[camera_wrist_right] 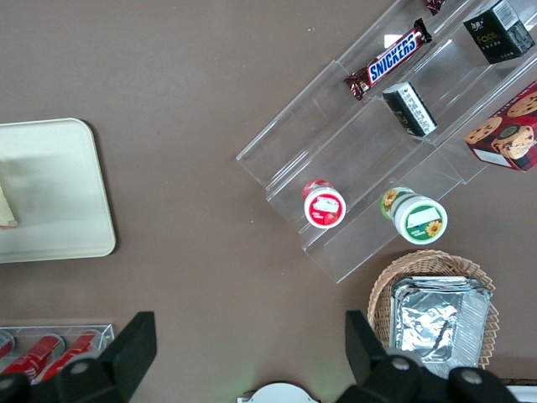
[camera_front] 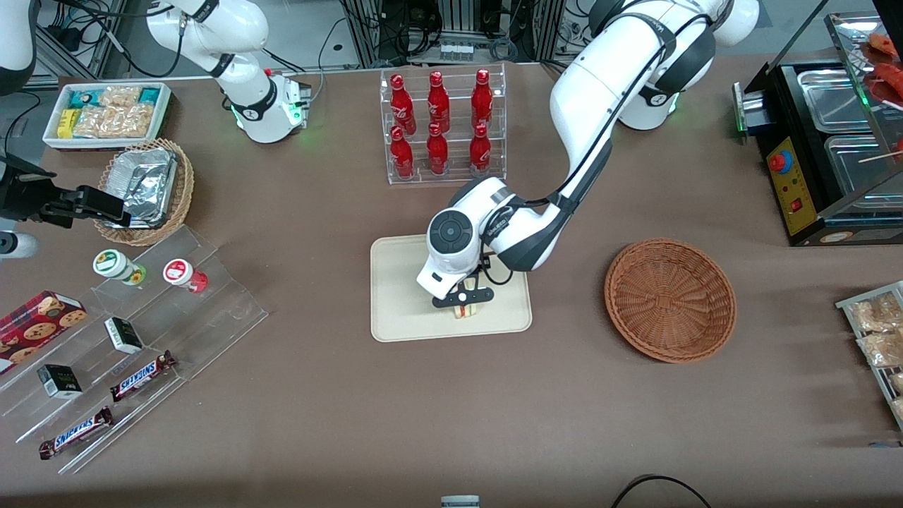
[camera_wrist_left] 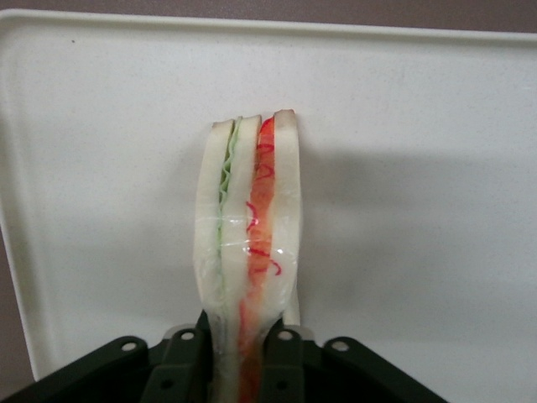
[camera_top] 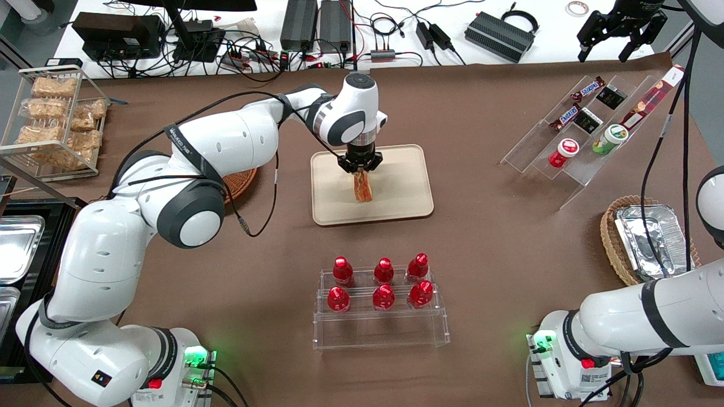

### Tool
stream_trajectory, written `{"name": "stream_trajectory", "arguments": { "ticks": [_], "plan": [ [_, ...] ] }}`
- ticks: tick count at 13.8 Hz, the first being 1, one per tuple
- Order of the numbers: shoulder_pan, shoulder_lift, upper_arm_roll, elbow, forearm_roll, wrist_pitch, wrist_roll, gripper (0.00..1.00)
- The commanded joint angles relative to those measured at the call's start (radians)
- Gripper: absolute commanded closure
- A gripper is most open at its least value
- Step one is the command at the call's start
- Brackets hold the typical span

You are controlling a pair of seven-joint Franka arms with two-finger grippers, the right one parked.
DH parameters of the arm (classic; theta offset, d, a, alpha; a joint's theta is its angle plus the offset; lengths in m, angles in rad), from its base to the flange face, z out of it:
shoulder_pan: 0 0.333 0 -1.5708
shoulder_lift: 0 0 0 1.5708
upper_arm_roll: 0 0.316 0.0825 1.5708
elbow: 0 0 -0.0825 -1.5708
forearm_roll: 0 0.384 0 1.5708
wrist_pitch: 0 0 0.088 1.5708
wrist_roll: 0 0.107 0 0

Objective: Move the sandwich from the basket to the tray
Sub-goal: 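Lower the sandwich onto the tray and open the left gripper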

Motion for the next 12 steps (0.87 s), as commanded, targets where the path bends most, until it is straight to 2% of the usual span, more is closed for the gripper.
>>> {"name": "stream_trajectory", "arguments": {
  "ticks": [1, 5, 12],
  "plan": [
    [-0.007, 0.002, 0.007, 0.043, 0.009, -0.024, -0.032, 0.00],
    [0.005, -0.005, 0.005, 0.106, 0.005, -0.079, -0.061, 0.00],
    [0.010, -0.123, 0.010, 0.109, 0.025, -0.129, -0.041, 0.00]
  ]
}}
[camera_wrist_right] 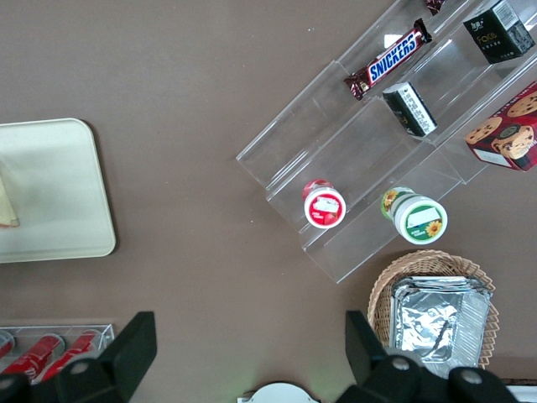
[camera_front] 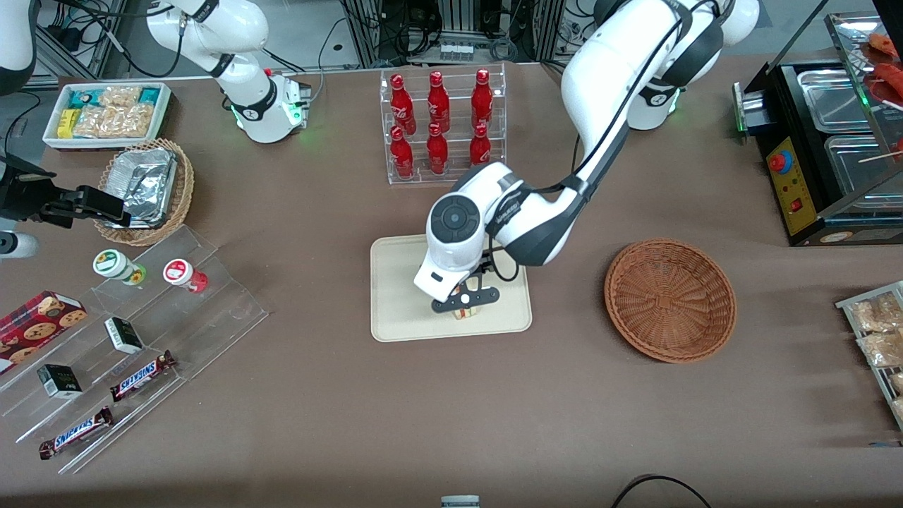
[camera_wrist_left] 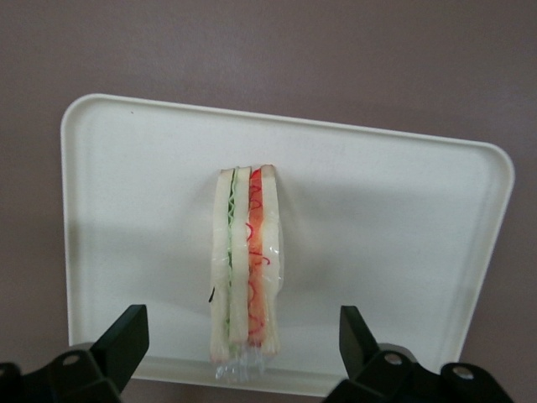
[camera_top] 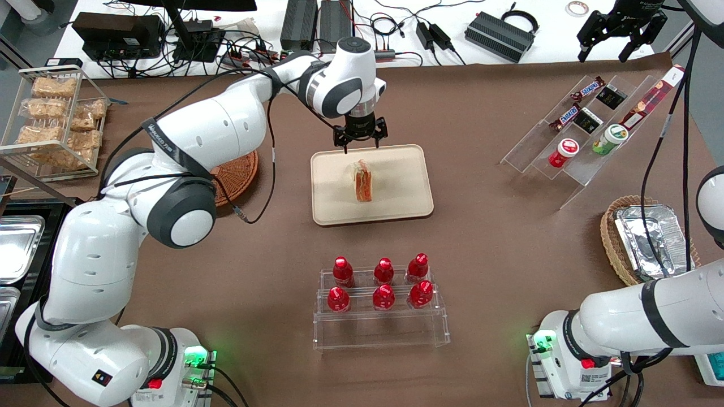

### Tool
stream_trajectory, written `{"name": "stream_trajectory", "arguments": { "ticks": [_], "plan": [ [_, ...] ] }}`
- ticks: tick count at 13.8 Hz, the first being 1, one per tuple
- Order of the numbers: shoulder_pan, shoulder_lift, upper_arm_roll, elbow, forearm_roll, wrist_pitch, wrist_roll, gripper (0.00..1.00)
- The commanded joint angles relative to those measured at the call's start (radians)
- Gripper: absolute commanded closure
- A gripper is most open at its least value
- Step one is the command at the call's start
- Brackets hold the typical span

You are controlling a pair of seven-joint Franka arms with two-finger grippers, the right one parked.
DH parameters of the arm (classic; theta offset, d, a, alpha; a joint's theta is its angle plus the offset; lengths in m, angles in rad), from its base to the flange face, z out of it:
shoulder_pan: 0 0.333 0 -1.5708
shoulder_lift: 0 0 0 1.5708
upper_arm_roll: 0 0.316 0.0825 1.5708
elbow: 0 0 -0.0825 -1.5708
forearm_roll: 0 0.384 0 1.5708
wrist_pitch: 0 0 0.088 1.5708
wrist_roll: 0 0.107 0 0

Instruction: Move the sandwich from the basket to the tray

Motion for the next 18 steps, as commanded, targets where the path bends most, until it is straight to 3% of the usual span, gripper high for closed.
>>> {"name": "stream_trajectory", "arguments": {
  "ticks": [1, 3, 8, 14, 18],
  "plan": [
    [0.013, -0.078, 0.018, -0.021, 0.020, -0.030, 0.004, 0.00],
    [0.073, -0.138, 0.023, -0.050, 0.015, -0.099, 0.031, 0.00],
    [0.234, -0.271, 0.020, -0.181, -0.003, -0.150, 0.325, 0.00],
    [0.420, -0.412, 0.020, -0.346, -0.090, -0.161, 0.597, 0.00],
    [0.509, -0.469, 0.020, -0.363, -0.124, -0.240, 0.743, 0.00]
  ]
}}
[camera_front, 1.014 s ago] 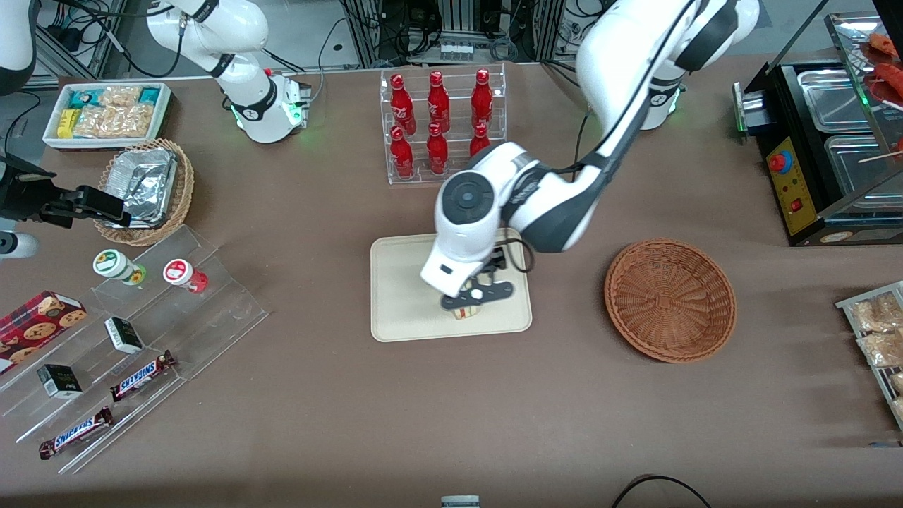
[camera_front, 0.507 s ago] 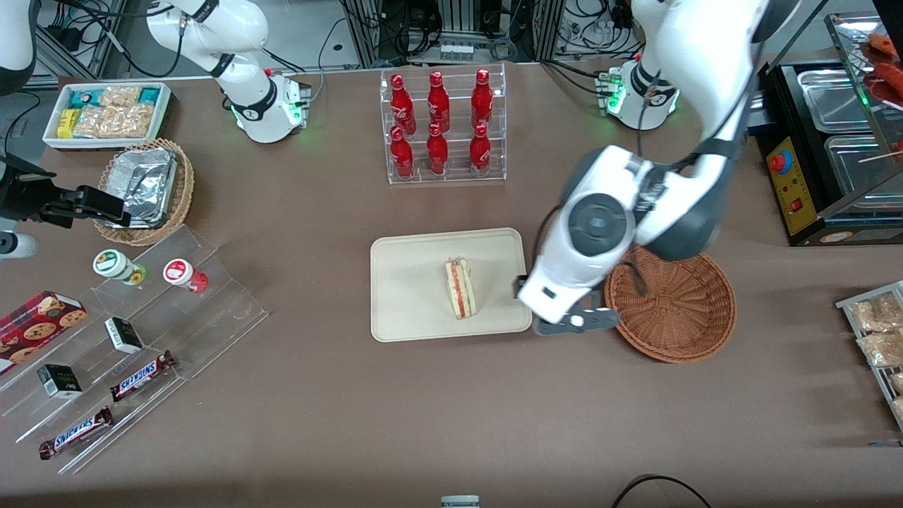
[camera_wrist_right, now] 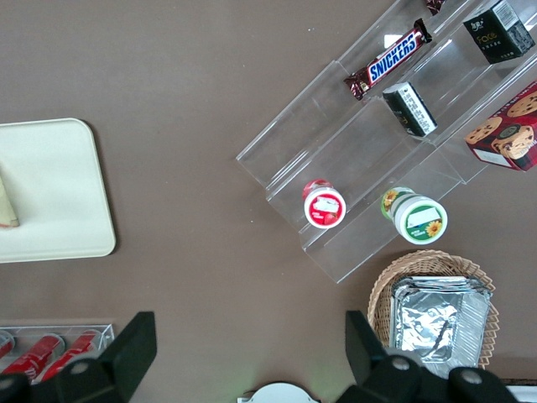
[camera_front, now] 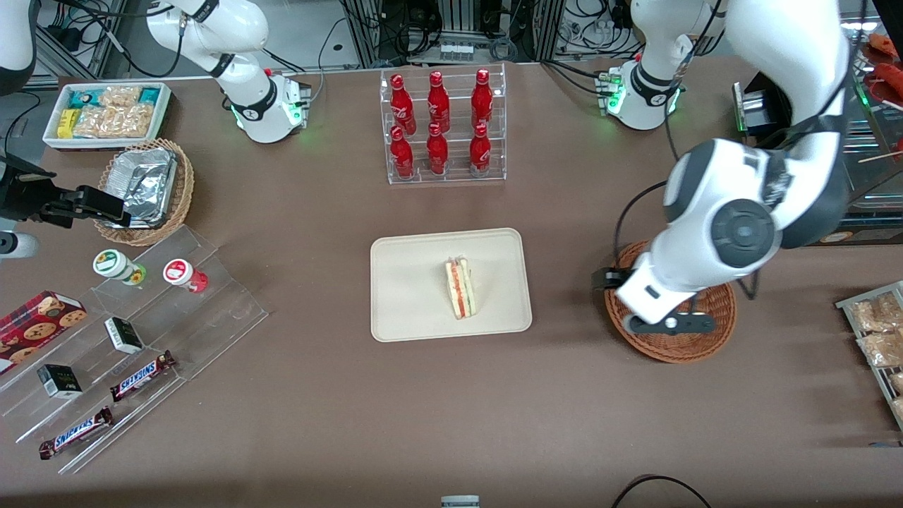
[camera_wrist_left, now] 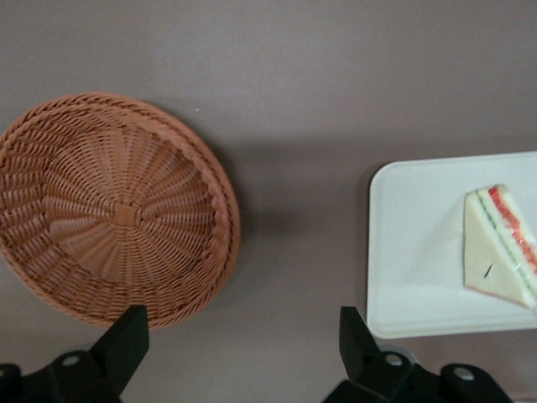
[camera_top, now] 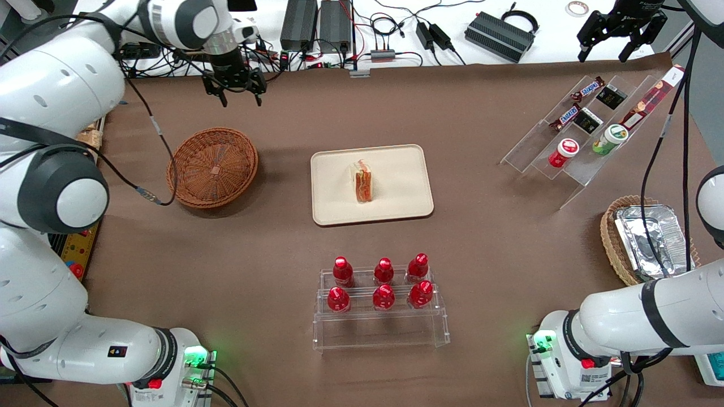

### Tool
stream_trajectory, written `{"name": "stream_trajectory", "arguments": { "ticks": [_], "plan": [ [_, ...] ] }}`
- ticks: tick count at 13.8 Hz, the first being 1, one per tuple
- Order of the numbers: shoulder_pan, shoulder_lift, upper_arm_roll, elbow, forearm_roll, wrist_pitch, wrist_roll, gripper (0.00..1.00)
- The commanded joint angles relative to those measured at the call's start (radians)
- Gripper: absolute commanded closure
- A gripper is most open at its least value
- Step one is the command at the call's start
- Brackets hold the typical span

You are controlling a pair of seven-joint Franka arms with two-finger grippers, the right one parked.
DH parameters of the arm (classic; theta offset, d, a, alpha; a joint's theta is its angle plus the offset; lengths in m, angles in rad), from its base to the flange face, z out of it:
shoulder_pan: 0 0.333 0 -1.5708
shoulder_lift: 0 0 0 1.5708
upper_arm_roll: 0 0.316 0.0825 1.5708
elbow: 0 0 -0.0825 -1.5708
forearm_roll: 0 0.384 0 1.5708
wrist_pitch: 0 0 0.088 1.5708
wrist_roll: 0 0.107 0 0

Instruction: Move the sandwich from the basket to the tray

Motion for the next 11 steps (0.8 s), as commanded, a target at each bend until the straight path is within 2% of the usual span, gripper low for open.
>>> {"name": "stream_trajectory", "arguments": {
  "ticks": [1, 11],
  "plan": [
    [0.043, -0.069, -0.008, -0.042, -0.022, -0.057, 0.067, 0.00],
    [0.161, -0.230, 0.001, -0.045, -0.015, -0.258, 0.125, 0.00]
  ]
}}
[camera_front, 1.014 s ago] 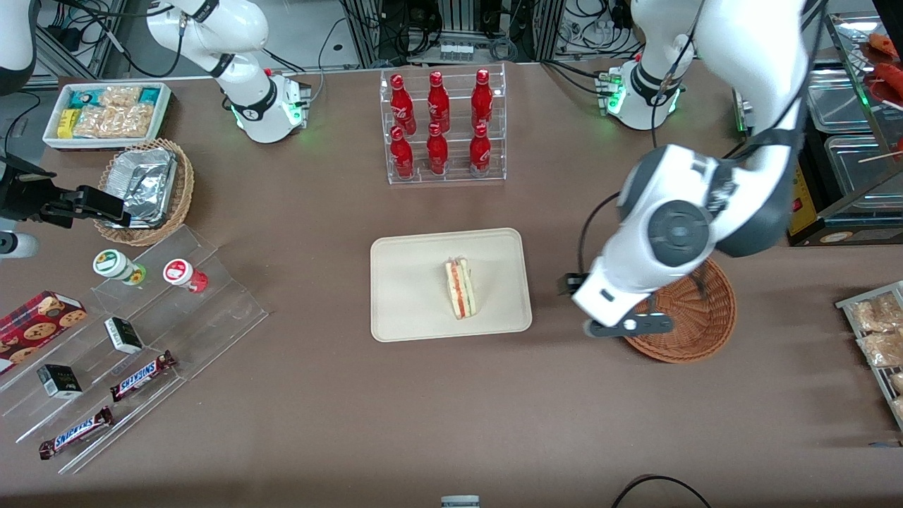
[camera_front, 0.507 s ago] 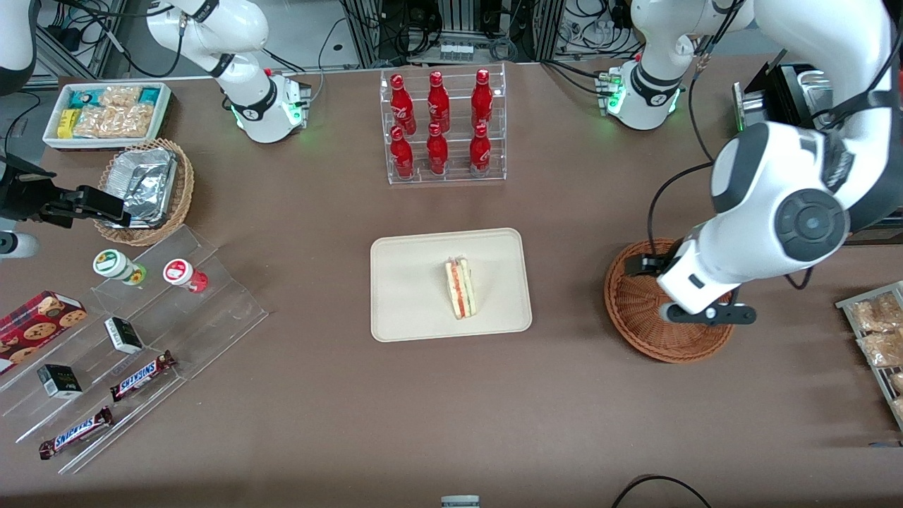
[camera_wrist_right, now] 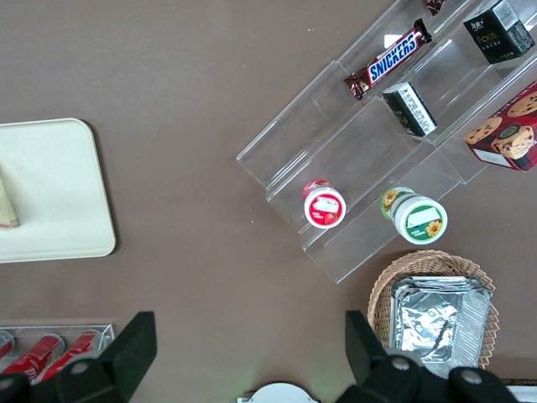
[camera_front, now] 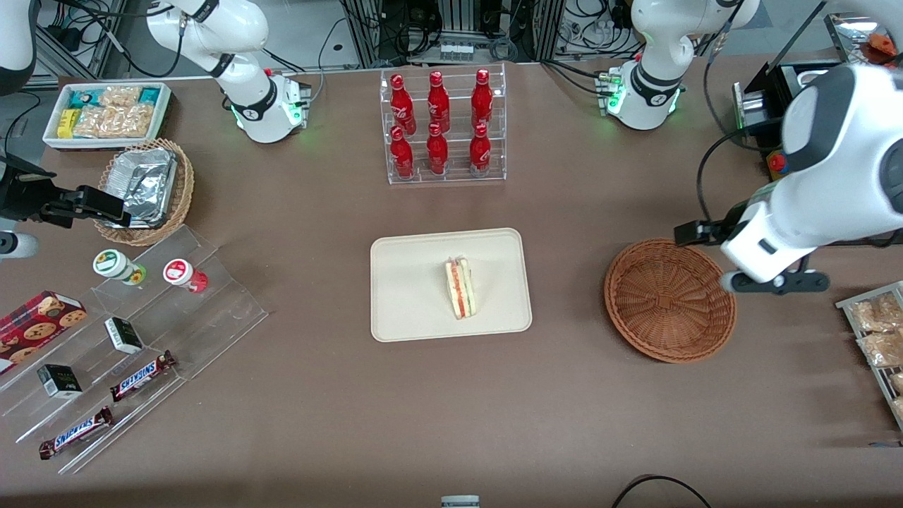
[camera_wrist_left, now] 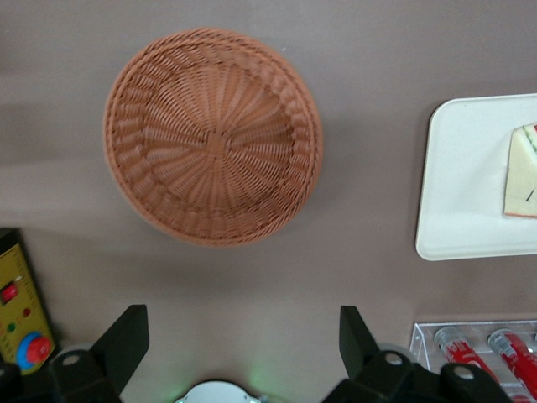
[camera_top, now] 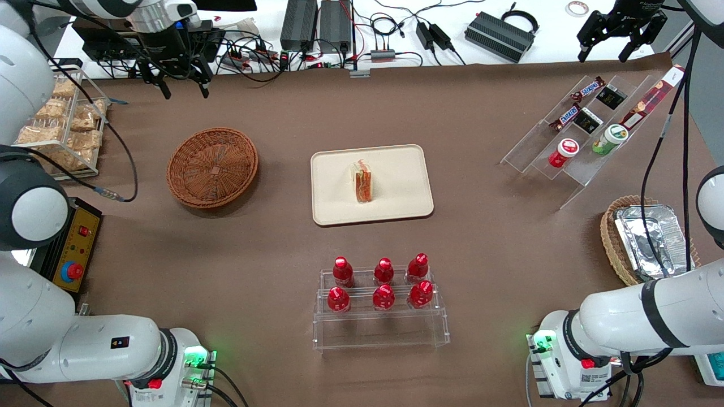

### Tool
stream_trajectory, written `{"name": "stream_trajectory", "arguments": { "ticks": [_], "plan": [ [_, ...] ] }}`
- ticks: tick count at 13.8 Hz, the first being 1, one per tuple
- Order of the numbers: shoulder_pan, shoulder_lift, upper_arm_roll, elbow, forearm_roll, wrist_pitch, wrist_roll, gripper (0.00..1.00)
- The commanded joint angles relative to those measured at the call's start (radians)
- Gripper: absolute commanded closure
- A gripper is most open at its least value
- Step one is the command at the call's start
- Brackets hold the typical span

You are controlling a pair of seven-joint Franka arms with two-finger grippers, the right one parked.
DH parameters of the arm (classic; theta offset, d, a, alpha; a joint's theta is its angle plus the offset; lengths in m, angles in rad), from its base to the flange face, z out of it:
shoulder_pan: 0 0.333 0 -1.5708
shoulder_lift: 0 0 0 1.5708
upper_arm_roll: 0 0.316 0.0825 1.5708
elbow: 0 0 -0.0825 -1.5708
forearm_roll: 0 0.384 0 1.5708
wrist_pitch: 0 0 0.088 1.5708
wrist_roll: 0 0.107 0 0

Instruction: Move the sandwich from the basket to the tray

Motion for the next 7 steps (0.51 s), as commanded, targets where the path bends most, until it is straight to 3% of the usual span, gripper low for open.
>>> {"name": "stream_trajectory", "arguments": {
  "ticks": [1, 7],
  "plan": [
    [0.026, -0.084, -0.001, -0.052, -0.006, -0.028, 0.015, 0.00],
    [0.022, -0.213, 0.073, -0.156, -0.013, -0.075, 0.066, 0.00]
  ]
}}
